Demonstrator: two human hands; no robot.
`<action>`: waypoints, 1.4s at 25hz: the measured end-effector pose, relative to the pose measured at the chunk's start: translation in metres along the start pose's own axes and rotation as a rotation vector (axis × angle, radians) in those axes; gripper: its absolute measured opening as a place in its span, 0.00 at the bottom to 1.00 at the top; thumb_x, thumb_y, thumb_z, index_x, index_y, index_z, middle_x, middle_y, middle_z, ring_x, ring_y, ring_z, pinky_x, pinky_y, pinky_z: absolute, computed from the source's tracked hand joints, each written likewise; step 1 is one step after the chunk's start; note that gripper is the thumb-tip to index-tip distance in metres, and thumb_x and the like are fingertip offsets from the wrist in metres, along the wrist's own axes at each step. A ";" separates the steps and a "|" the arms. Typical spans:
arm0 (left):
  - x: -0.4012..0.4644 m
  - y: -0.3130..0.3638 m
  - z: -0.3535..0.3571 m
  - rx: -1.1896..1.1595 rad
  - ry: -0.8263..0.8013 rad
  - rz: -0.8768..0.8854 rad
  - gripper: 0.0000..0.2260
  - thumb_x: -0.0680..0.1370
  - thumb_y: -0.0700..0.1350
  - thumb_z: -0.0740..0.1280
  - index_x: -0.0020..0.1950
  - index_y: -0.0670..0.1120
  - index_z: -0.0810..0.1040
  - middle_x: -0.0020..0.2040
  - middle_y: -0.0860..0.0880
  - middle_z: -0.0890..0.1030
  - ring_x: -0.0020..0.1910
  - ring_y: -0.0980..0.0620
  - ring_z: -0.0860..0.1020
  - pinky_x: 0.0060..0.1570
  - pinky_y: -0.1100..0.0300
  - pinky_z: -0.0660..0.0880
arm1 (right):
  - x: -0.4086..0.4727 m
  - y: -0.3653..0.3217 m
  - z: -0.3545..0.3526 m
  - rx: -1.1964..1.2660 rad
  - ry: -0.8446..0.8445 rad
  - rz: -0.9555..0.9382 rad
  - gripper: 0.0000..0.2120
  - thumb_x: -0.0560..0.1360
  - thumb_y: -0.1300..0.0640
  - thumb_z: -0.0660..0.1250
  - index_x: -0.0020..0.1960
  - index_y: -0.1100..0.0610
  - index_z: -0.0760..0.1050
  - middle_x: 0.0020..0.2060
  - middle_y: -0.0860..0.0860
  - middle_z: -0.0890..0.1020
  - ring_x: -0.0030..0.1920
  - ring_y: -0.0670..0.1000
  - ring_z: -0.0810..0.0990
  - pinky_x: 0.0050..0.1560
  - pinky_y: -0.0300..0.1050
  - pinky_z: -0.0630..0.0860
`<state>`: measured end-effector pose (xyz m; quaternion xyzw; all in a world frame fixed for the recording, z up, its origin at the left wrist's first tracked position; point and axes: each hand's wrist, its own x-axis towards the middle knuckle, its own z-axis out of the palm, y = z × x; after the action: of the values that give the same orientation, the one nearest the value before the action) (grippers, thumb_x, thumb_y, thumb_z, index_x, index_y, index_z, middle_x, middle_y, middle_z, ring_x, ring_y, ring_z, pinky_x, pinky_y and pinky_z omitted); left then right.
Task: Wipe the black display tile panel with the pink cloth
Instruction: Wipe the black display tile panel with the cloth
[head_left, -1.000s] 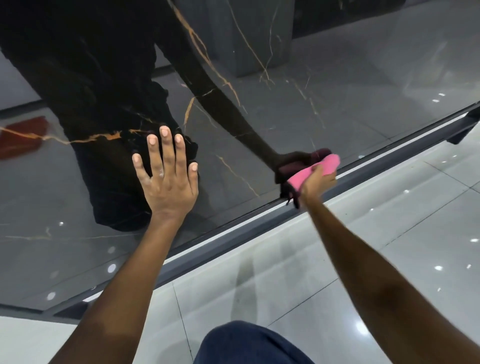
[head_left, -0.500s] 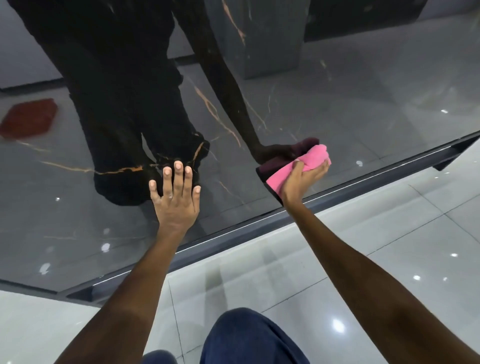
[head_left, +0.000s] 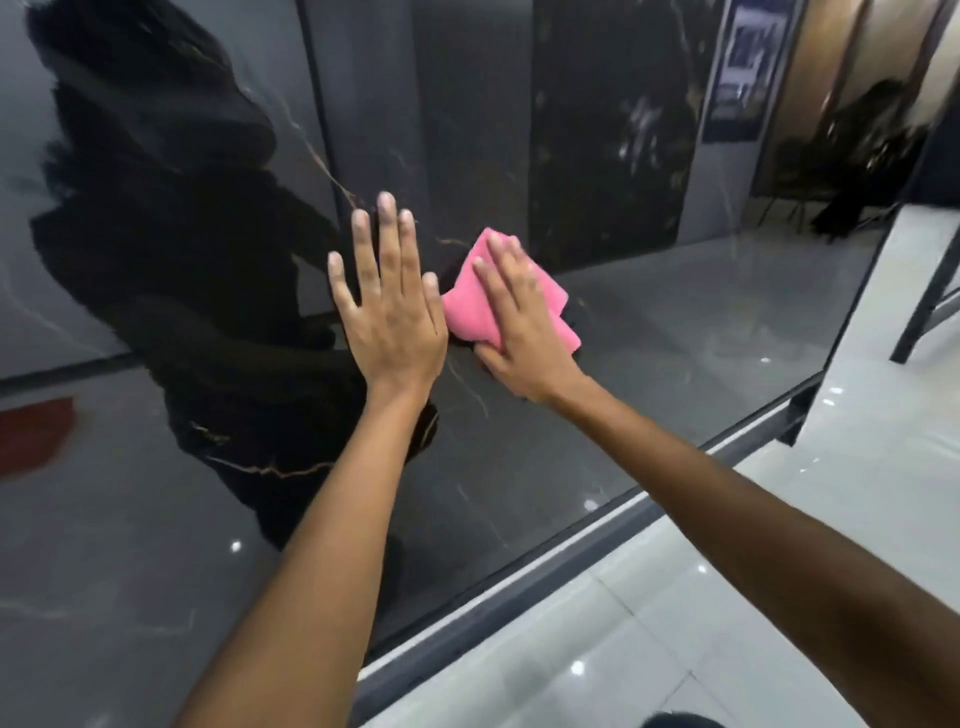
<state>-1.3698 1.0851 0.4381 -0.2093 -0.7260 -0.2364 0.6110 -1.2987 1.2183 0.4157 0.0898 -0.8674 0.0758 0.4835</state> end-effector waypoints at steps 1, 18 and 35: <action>-0.002 0.000 0.002 0.049 -0.015 0.018 0.24 0.82 0.48 0.53 0.78 0.44 0.55 0.77 0.47 0.60 0.75 0.47 0.57 0.73 0.46 0.52 | 0.013 0.013 -0.012 -0.009 0.026 0.032 0.37 0.67 0.61 0.65 0.74 0.67 0.57 0.74 0.66 0.54 0.75 0.63 0.49 0.76 0.53 0.46; 0.097 0.070 0.020 0.042 -0.098 0.041 0.25 0.84 0.52 0.48 0.79 0.50 0.43 0.79 0.47 0.45 0.77 0.43 0.46 0.72 0.41 0.39 | 0.058 0.159 -0.115 0.212 0.449 0.759 0.26 0.72 0.61 0.60 0.69 0.65 0.62 0.73 0.61 0.57 0.73 0.59 0.56 0.71 0.33 0.49; 0.100 0.071 0.018 0.118 -0.084 0.044 0.24 0.84 0.51 0.48 0.79 0.51 0.48 0.79 0.46 0.48 0.77 0.43 0.46 0.73 0.41 0.42 | 0.090 0.099 -0.115 0.048 0.197 0.244 0.29 0.72 0.66 0.61 0.71 0.70 0.58 0.67 0.72 0.62 0.66 0.63 0.65 0.65 0.51 0.62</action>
<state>-1.3584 1.1546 0.5408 -0.1987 -0.7588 -0.1706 0.5964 -1.2734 1.3322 0.5481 -0.0127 -0.8182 0.1630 0.5512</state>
